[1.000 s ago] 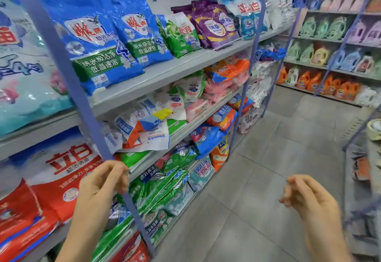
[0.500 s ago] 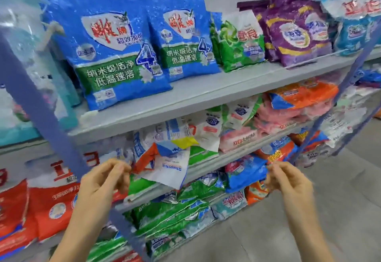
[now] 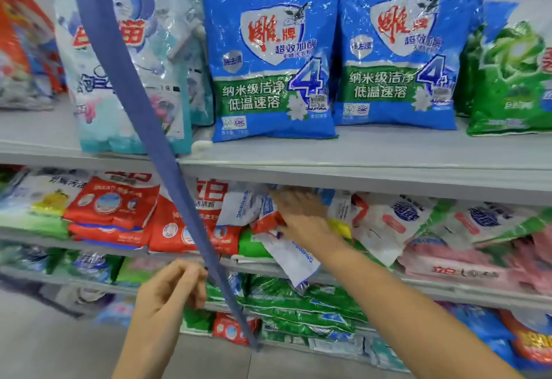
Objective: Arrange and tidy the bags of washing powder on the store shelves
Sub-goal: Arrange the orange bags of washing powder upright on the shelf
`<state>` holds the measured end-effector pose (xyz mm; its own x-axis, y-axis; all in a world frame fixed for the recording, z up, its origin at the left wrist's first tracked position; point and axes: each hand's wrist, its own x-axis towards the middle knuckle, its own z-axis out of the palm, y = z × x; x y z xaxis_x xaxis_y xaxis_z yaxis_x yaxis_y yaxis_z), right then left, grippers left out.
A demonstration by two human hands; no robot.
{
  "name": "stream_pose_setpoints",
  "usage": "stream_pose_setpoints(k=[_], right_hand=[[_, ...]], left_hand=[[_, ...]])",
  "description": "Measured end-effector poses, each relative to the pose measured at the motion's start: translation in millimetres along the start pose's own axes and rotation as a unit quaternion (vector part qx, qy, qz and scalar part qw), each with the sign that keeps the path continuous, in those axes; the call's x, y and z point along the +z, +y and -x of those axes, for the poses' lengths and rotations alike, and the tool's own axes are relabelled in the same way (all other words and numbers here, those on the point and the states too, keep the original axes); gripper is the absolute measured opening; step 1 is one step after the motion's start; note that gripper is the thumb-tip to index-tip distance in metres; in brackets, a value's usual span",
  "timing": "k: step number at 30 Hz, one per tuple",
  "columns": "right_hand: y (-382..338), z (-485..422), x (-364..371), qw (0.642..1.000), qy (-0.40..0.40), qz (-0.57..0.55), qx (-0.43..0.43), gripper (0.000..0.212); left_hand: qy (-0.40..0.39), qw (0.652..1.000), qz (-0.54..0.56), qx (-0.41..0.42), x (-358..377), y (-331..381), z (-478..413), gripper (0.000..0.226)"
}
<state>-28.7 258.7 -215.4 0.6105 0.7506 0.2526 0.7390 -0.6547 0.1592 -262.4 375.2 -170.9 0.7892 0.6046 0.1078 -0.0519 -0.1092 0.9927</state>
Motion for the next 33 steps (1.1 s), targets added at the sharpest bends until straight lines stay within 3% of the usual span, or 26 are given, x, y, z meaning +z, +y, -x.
stream_pose_setpoints(k=[3,6,11,15,19,24,26,30,32,33], right_hand=[[0,-23,16,0.997,-0.075,0.004,0.032,0.069],[4,-22,24,0.995,-0.067,0.057,0.054,0.054],[19,-2,9,0.996,-0.019,0.015,0.086,0.041],[34,24,-3,0.983,0.159,-0.045,0.081,0.028],[45,48,-16,0.958,0.252,-0.104,0.087,0.030],[37,88,-46,0.887,0.323,-0.319,0.084,0.024],[27,97,-67,0.849,0.338,-0.387,0.121,0.016],[16,107,-111,0.737,0.349,-0.517,0.260,0.042],[15,113,-128,0.698,0.340,-0.547,0.313,0.043],[16,116,-134,0.672,0.331,-0.573,0.332,0.042]], left_hand=[[0.013,1.000,-0.011,-0.004,-6,5,7,0.025],[0.021,1.000,-0.009,-0.007,-16,8,10,0.026],[0.031,0.999,-0.013,-0.003,-32,6,13,0.022],[0.020,1.000,-0.001,-0.005,-42,3,8,0.023],[-0.042,0.999,0.001,-0.017,-35,-10,1,0.023],[-0.150,0.983,-0.072,-0.080,-4,-42,-7,0.003],[-0.188,0.972,-0.094,-0.106,13,-50,-13,0.027],[-0.272,0.948,-0.131,-0.101,45,-40,-22,0.091],[-0.293,0.948,-0.103,-0.063,53,-27,-24,0.093],[-0.295,0.951,-0.081,-0.049,56,-21,-25,0.081]])
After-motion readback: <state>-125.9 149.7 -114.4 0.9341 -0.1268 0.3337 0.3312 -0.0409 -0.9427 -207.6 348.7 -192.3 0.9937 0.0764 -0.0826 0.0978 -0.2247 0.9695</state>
